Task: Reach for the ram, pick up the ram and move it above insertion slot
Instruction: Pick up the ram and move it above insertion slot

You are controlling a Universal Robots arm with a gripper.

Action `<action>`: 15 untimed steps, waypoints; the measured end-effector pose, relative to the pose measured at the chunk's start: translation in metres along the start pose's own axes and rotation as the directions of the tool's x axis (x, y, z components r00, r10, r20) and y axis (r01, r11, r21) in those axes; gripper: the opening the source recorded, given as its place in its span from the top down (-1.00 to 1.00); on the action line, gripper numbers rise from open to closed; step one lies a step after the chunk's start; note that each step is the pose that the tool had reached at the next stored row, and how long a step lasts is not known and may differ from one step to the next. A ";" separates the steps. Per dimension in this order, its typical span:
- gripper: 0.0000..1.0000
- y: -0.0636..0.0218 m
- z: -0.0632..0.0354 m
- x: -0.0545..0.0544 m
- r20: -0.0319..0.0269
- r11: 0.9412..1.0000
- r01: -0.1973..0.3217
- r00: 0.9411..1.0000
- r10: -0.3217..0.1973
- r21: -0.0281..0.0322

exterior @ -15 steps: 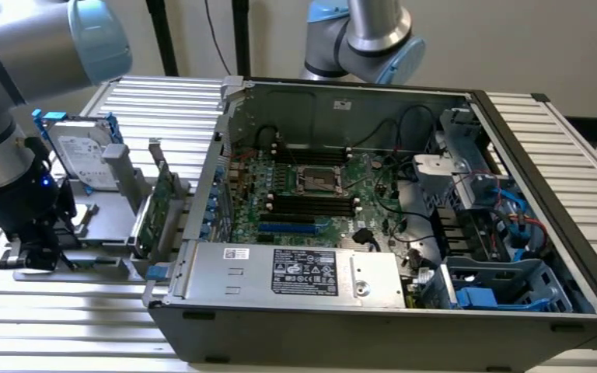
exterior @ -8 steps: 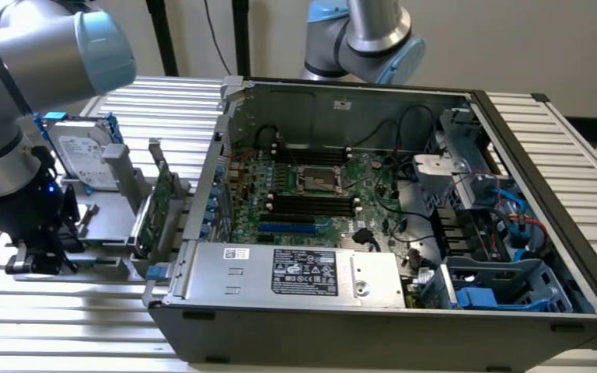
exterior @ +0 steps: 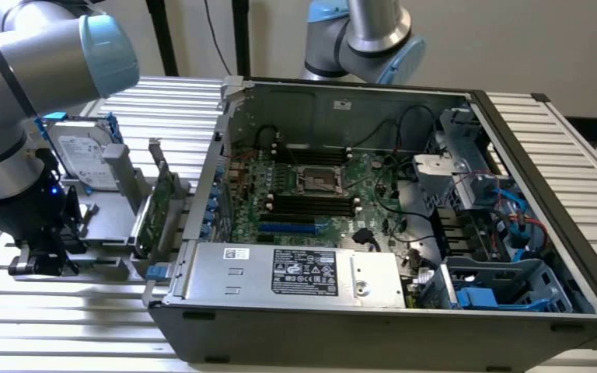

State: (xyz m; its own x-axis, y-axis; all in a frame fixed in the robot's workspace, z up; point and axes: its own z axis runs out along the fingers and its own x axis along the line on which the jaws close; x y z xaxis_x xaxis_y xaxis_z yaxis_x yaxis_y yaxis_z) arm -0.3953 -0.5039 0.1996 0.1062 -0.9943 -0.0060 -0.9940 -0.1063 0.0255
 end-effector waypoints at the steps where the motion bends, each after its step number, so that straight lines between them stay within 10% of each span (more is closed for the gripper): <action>1: 0.15 -0.0001 0.0000 0.000 0.000 1.000 0.000 1.000 0.000 0.000; 15: 0.73 -0.0004 0.0004 -0.001 0.000 1.000 0.000 1.000 0.000 0.000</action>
State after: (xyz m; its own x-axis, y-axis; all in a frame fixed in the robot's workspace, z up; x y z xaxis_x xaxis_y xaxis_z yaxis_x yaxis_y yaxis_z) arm -0.3951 -0.5024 0.1992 0.1063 -0.9943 -0.0060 -0.9940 -0.1064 0.0256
